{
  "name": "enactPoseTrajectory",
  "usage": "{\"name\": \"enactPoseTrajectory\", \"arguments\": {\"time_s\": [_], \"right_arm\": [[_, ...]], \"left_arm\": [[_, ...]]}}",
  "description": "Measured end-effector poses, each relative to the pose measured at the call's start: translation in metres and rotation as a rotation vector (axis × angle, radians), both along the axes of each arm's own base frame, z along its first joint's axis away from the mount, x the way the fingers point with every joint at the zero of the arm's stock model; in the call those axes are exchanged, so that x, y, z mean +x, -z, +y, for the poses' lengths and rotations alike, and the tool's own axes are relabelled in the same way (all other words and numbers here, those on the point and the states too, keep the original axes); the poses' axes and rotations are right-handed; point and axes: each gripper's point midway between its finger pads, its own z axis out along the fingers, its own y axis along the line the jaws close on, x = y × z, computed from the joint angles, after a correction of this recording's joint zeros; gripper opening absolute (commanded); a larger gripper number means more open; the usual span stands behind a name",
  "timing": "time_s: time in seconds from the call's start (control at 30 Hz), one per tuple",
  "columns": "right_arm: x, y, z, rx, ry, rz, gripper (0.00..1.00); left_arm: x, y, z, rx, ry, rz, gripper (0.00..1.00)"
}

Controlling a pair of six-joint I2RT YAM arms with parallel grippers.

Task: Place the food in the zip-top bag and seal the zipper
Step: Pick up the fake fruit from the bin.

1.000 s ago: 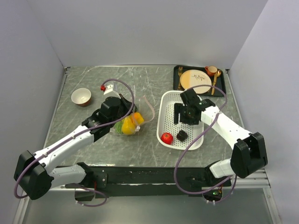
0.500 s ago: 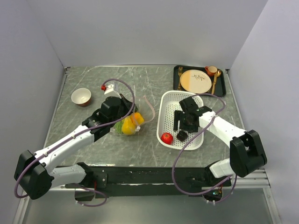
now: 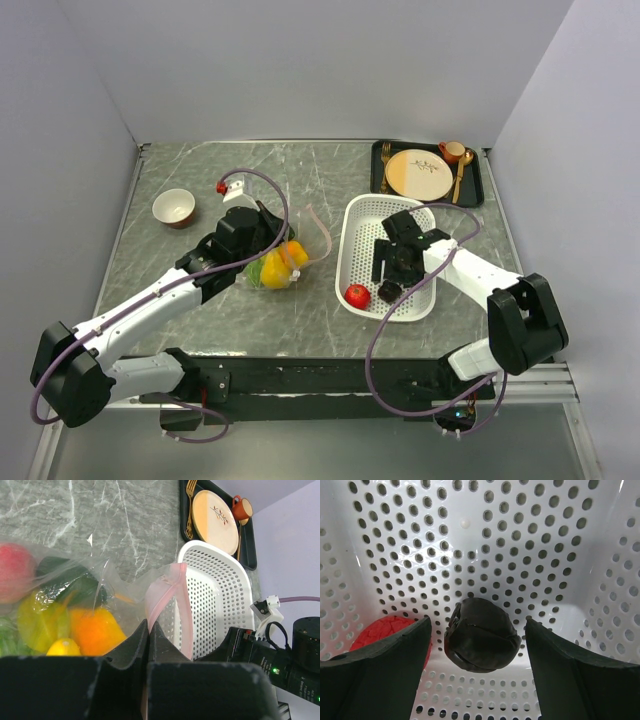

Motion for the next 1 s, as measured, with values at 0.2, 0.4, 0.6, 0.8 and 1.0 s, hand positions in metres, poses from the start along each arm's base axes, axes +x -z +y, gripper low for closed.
{"name": "enactPoseTrajectory", "arguments": {"time_s": [0.2, 0.4, 0.6, 0.8, 1.0], "right_arm": [[-0.007, 0.006, -0.002, -0.005, 0.004, 0.02, 0.82], [-0.009, 0.008, -0.002, -0.011, 0.001, 0.023, 0.54], [-0.006, 0.002, -0.004, -0.015, 0.016, -0.002, 0.42], [0.002, -0.025, -0.006, 0.005, 0.03, -0.1, 0.42], [0.023, -0.081, 0.005, 0.096, 0.033, -0.266, 0.42]], "left_arm": [[0.0, 0.0, 0.0, 0.0, 0.0, 0.0, 0.04], [0.0, 0.0, 0.0, 0.001, 0.0, 0.0, 0.04], [0.0, 0.0, 0.0, 0.002, 0.001, -0.001, 0.04], [0.0, 0.0, 0.0, 0.002, 0.001, -0.001, 0.04], [0.0, 0.0, 0.0, 0.002, 0.001, -0.001, 0.04]]}}
